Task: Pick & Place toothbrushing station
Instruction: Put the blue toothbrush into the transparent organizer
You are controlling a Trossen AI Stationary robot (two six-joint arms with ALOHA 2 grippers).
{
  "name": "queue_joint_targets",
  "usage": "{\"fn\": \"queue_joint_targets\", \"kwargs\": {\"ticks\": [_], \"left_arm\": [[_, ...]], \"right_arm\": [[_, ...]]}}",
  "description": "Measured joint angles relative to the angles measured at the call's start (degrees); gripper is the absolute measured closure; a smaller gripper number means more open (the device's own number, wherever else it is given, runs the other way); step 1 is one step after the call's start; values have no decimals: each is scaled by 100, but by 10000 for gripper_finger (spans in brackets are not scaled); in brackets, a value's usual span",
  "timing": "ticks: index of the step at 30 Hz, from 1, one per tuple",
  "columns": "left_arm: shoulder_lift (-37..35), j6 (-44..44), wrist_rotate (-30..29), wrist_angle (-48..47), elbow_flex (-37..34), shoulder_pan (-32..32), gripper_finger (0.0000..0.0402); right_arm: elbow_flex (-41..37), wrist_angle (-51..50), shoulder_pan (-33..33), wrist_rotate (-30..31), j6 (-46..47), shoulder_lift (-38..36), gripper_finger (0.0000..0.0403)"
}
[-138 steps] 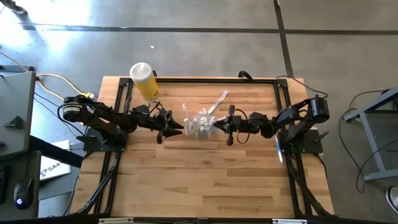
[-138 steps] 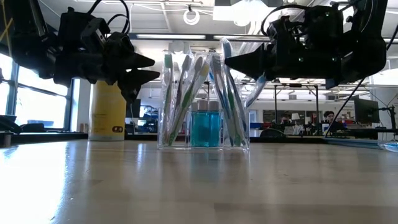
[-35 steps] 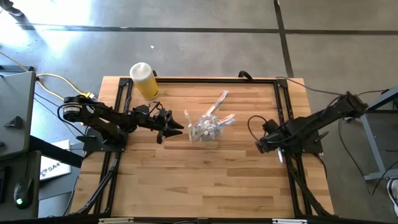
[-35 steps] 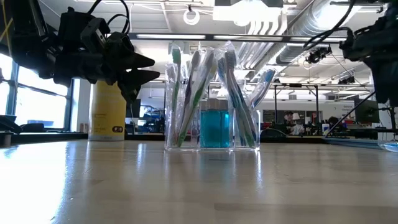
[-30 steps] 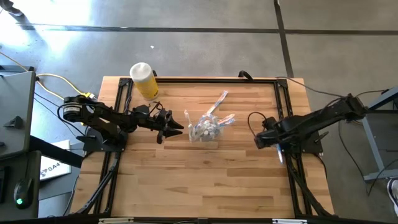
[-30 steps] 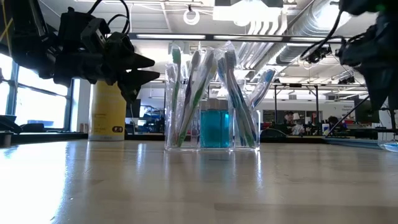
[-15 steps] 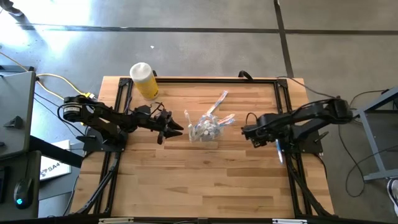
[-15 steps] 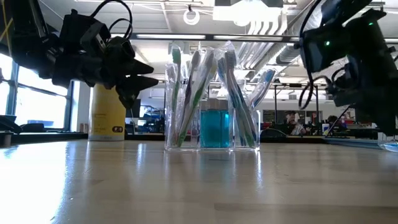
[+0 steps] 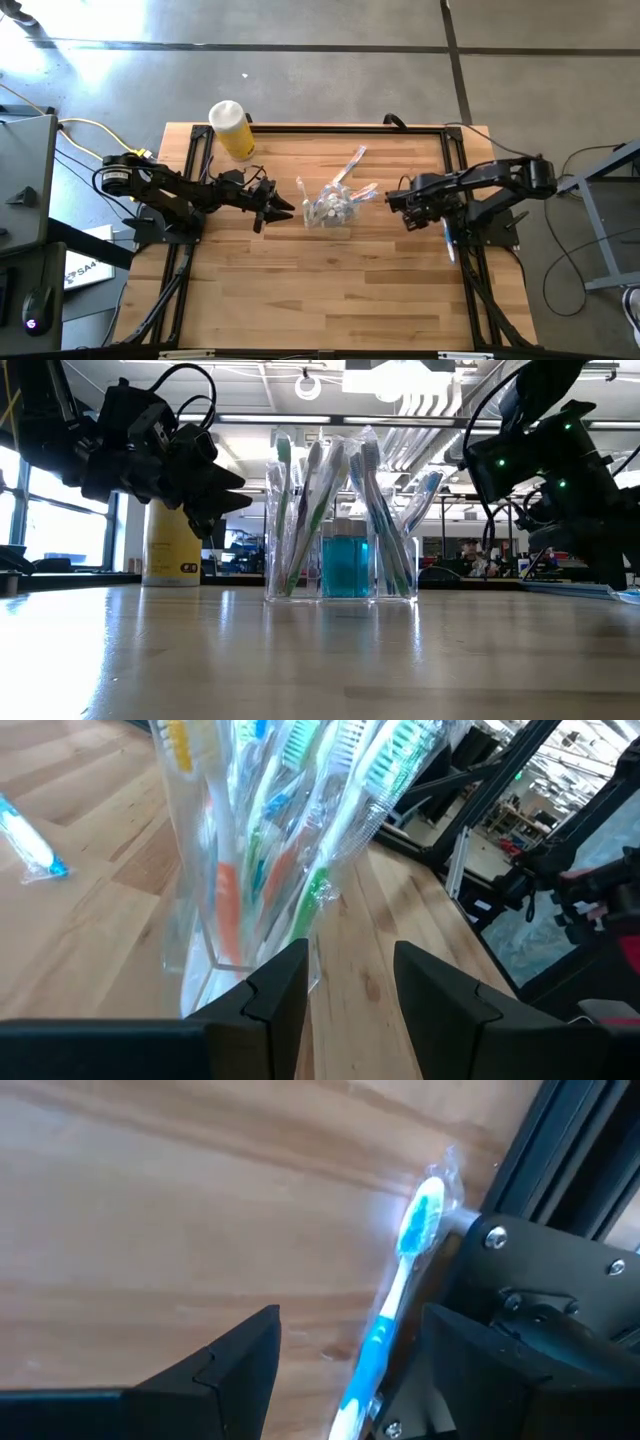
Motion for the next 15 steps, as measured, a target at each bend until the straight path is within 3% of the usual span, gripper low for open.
{"fn": "queue_joint_targets", "kwargs": {"ticks": [8,15], "left_arm": [[0,11,0,-95,0,0,256],[0,13,0,-96,0,0,256]], "right_arm": [[-14,24,-295,-9,-20,-2,171],[-14,-20,-603,-183,-319,-2,202]]}}
